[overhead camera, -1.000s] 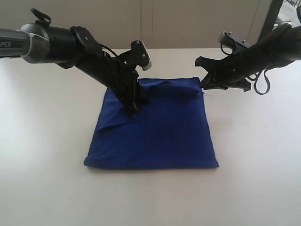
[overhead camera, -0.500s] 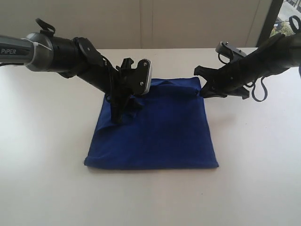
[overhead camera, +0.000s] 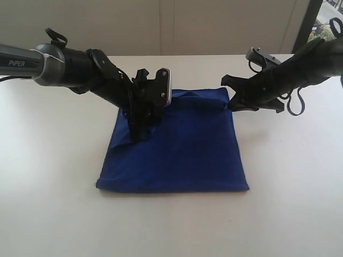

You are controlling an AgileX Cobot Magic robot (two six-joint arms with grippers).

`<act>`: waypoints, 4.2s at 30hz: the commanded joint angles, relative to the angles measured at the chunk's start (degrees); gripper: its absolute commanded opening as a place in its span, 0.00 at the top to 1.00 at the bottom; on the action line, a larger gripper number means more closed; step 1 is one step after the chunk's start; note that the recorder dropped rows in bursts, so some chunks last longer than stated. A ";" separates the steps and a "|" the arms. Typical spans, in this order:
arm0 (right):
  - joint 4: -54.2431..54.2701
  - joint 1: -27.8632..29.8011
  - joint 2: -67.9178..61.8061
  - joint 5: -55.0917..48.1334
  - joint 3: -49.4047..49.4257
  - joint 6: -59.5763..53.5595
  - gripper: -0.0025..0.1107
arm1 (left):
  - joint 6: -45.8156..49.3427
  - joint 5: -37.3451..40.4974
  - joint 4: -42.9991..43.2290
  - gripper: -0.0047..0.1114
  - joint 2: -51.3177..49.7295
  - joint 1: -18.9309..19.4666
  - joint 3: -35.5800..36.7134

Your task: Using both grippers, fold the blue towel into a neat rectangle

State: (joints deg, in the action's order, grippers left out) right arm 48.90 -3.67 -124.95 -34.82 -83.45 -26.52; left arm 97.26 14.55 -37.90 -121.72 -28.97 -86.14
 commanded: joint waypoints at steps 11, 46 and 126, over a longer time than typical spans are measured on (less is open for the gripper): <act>1.07 2.85 3.31 2.17 -0.47 7.35 0.91 | -34.46 -4.78 -1.25 0.96 2.43 3.74 0.41; 13.39 -2.30 0.93 -13.76 -1.22 -19.27 0.98 | -43.51 3.10 -0.90 0.96 2.31 8.26 0.41; -11.56 -4.27 12.53 -6.20 -1.10 -6.18 0.98 | -52.81 12.97 -1.01 0.96 11.02 8.26 -0.13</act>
State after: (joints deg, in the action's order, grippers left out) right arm 42.49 -8.23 -117.35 -40.79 -84.46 -32.02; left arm 47.79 21.92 -38.03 -115.54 -20.78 -85.92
